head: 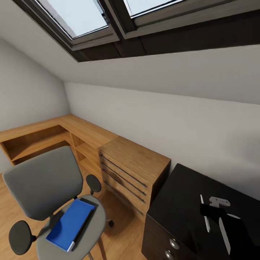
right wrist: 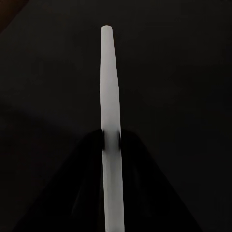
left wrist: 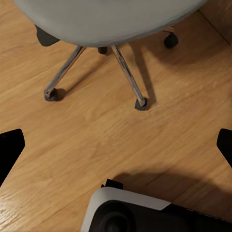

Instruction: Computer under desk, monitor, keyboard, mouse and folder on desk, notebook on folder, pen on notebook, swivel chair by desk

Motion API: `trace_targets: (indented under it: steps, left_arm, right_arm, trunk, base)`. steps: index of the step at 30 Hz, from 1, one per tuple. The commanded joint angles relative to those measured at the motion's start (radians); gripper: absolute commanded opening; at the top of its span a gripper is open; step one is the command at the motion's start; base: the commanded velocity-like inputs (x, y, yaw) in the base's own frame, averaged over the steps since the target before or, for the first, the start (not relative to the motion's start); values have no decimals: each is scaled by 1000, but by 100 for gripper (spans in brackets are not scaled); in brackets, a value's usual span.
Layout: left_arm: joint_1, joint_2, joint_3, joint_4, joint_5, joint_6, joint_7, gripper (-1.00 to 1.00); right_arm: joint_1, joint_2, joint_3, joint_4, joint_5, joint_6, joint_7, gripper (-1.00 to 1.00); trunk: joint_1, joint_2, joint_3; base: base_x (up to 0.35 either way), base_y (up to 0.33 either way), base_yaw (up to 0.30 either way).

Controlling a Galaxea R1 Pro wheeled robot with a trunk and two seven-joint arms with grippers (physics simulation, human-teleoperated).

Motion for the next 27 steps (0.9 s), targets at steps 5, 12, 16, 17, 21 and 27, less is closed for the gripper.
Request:
trace_targets:
  steps: [5, 12, 16, 17, 21, 27]
  left_arm:
    - [0, 0, 1, -1, 10, 0, -8, 100]
    - [0, -1, 1, -1, 10, 0, -8, 100]
    - [0, -1, 1, -1, 10, 0, -8, 100]
    - [0, -1, 1, -1, 10, 0, -8, 100]
    - [0, -1, 1, -1, 10, 0, -7, 100]
    - [0, 0, 1, -1, 10, 0, -7, 100]
  right_arm:
    - [-1, 0, -2, 1, 10, 4, 8, -100]
    - [-1, 0, -2, 12, 10, 3, 7, -100]
    - [-2, 0, -2, 22, 10, 3, -5, -100]
    - [-2, 0, -2, 26, 10, 3, -12, -100]
    - [-4, 0, -2, 51, 9, 2, -51, -100]
    - [-5, 0, -2, 66, 7, 2, -72, -100]
  trunk:
    - [20, -37, -17]
    - [47, -86, -39]
    - [62, -114, -52]
    - [66, -121, -55]
    - [81, -149, -68]
    - [104, -191, -86]
  base:
    - [0, 0, 0]
    - [0, 0, 0]
    - [0, 0, 0]
    - [0, 0, 0]
    - [0, 0, 0]
    - [0, 0, 0]
